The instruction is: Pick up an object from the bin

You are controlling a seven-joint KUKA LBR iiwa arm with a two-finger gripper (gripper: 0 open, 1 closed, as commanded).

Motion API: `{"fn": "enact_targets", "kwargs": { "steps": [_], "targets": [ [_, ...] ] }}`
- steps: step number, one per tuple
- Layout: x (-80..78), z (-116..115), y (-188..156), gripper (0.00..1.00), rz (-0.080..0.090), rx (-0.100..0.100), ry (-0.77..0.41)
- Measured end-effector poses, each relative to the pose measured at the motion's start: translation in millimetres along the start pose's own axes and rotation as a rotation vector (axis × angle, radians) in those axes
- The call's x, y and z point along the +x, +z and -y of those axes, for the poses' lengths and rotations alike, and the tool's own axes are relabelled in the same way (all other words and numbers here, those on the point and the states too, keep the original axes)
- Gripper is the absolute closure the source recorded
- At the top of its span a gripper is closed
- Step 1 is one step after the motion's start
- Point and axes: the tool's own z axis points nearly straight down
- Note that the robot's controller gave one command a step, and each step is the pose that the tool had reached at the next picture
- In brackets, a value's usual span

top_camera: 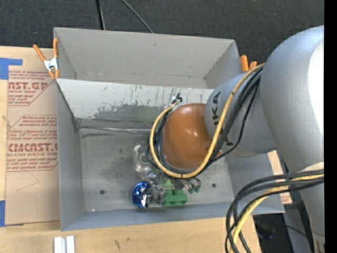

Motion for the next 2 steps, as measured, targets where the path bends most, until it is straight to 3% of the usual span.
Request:
{"fn": "enact_targets", "kwargs": {
  "steps": [1,2],
  "targets": [
    [-1.7,0,-48,1.0,0.001,0.001,0.0],
    [-2.5,-1,-72,1.0,0.0,0.001,0.0]
  ]
}}
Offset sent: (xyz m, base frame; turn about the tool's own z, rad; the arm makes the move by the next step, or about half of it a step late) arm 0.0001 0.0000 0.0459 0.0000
